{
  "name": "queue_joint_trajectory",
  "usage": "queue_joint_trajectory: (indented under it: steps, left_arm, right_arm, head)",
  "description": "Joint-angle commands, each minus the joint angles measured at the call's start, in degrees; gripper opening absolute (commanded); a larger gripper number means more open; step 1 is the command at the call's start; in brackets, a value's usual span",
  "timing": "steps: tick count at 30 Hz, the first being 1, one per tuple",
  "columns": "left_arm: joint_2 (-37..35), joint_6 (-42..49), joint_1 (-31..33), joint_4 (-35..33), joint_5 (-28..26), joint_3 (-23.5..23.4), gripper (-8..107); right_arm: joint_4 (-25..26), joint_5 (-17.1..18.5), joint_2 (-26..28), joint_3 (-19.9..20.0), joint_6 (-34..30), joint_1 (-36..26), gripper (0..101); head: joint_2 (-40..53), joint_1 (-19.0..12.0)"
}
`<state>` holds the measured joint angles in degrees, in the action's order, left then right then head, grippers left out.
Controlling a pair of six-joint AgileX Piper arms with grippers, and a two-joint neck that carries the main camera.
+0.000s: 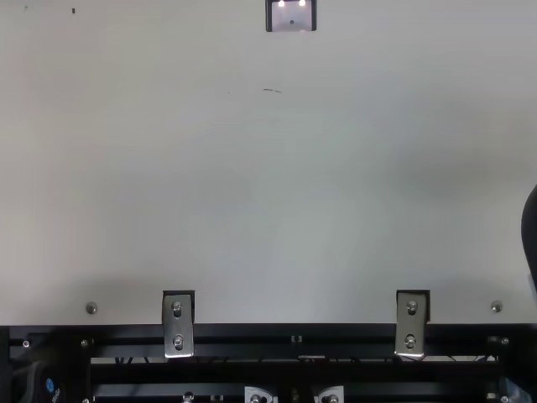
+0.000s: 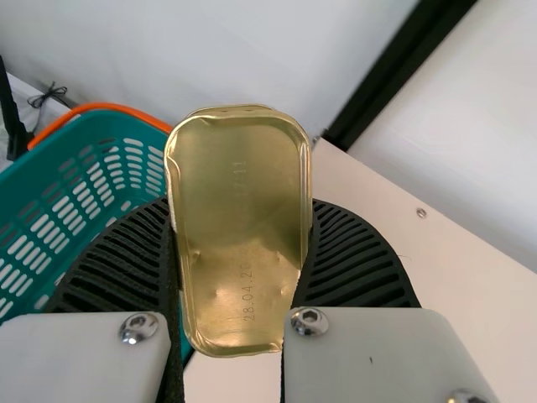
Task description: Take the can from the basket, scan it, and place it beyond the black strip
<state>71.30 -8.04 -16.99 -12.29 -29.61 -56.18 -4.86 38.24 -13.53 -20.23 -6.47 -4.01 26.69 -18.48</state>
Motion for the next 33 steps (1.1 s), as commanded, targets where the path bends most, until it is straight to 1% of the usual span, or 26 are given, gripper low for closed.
queue_joint_trajectory:
  steps: [1, 8, 15, 20, 27, 30, 33]
  left_arm:
    - [-0.90, 0.21, 0.04, -1.62, -7.90, -1.86, 10]
    - [-2.73, 0.36, -2.55, -8.47, -24.64, -8.74, 10]
    - [-2.15, 1.41, -8.43, -14.89, -40.29, -14.86, 10]
    - [-0.42, -0.15, -7.21, -18.18, -40.29, -12.59, 10]
    - [0.06, -1.67, -3.77, -23.26, -40.29, -8.79, 10]
    - [-0.15, -2.45, -2.84, -25.11, -40.29, -8.16, 10]
    - [-0.86, -3.43, -4.13, -25.31, -40.29, -9.29, 10]
  right_arm:
    - [0.00, 0.00, 0.00, 0.00, 0.00, 0.00, 101]
    - [0.00, 0.00, 0.00, 0.00, 0.00, 0.00, 101]
    - [0.00, 0.00, 0.00, 0.00, 0.00, 0.00, 101]
    - [0.00, 0.00, 0.00, 0.00, 0.00, 0.00, 101]
    - [0.00, 0.00, 0.00, 0.00, 0.00, 0.00, 101]
    - [0.00, 0.00, 0.00, 0.00, 0.00, 0.00, 101]
    - [0.00, 0.00, 0.00, 0.00, 0.00, 0.00, 101]
  head:
    - [0.61, -2.03]
    - [0.61, -2.03]
    - [0.61, -2.03]
    - [0.61, -2.03]
    - [0.61, -2.03]
    - [0.61, -2.03]
    - [0.61, -2.03]
